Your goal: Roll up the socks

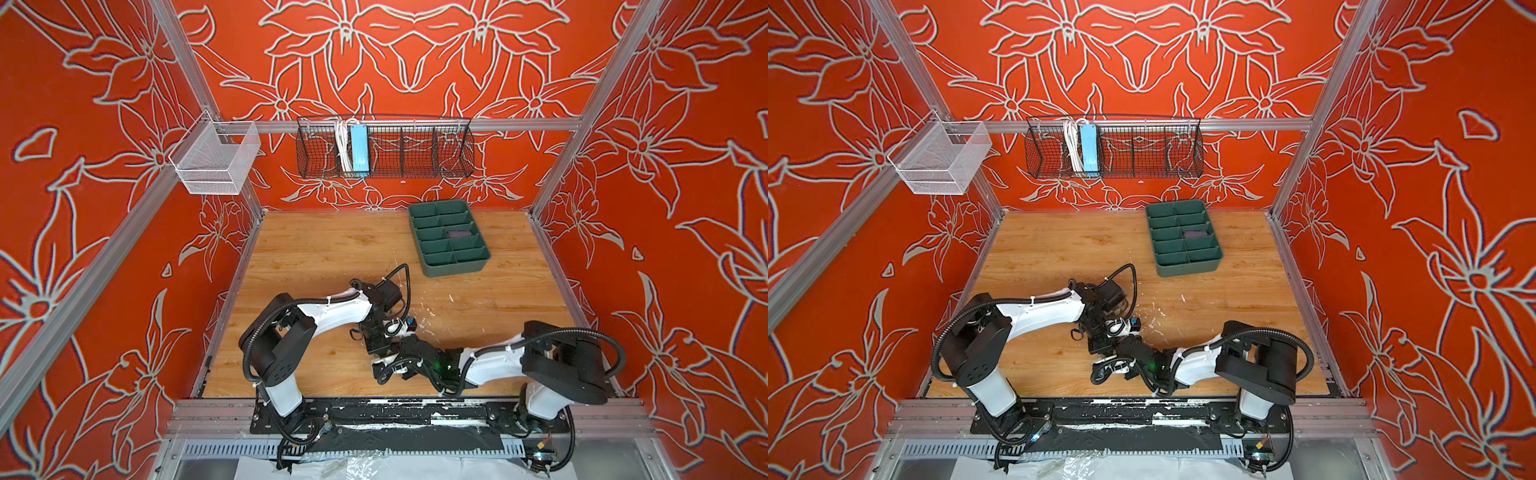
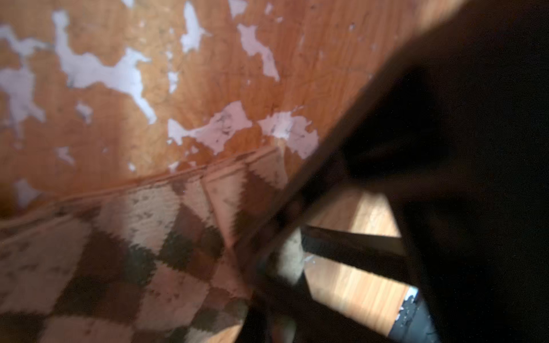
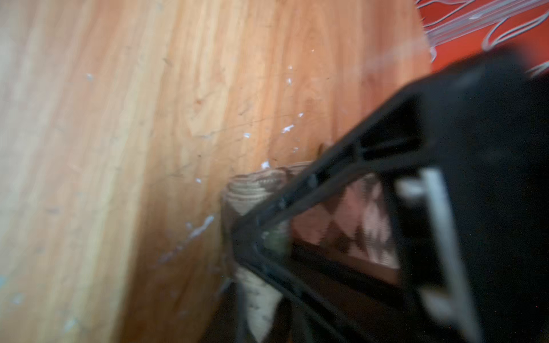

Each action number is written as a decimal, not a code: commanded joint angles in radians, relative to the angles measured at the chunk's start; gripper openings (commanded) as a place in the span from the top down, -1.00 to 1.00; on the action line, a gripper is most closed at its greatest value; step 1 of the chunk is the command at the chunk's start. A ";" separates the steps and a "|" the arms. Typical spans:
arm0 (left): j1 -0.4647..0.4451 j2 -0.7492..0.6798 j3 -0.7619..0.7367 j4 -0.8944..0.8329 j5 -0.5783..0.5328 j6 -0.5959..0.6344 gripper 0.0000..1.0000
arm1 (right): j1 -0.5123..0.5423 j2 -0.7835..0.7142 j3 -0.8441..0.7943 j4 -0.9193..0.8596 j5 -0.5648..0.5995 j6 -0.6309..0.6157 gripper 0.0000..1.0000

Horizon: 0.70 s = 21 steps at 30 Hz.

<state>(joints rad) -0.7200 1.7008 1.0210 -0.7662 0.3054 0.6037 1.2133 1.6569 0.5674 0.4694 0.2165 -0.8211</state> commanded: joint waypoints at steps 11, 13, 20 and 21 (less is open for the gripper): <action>-0.009 -0.644 -0.257 0.321 -0.442 -0.080 -0.39 | -0.086 -0.068 0.218 -0.709 -0.412 0.215 0.96; -0.008 -0.805 -0.296 0.388 -0.588 -0.139 -0.84 | -0.115 -0.047 0.274 -0.808 -0.506 0.215 0.96; -0.003 -1.217 -0.300 0.347 -0.701 -0.278 -0.95 | -0.227 0.067 0.439 -1.037 -0.777 0.205 0.94; -0.002 -1.262 -0.290 0.302 -0.620 -0.256 -0.95 | -0.246 0.096 0.468 -1.071 -0.809 0.198 0.93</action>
<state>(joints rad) -0.7258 0.5121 0.7151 -0.4152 -0.3305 0.3920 1.0042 1.6962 0.9852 -0.4225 -0.4088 -0.6224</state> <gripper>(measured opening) 0.974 0.098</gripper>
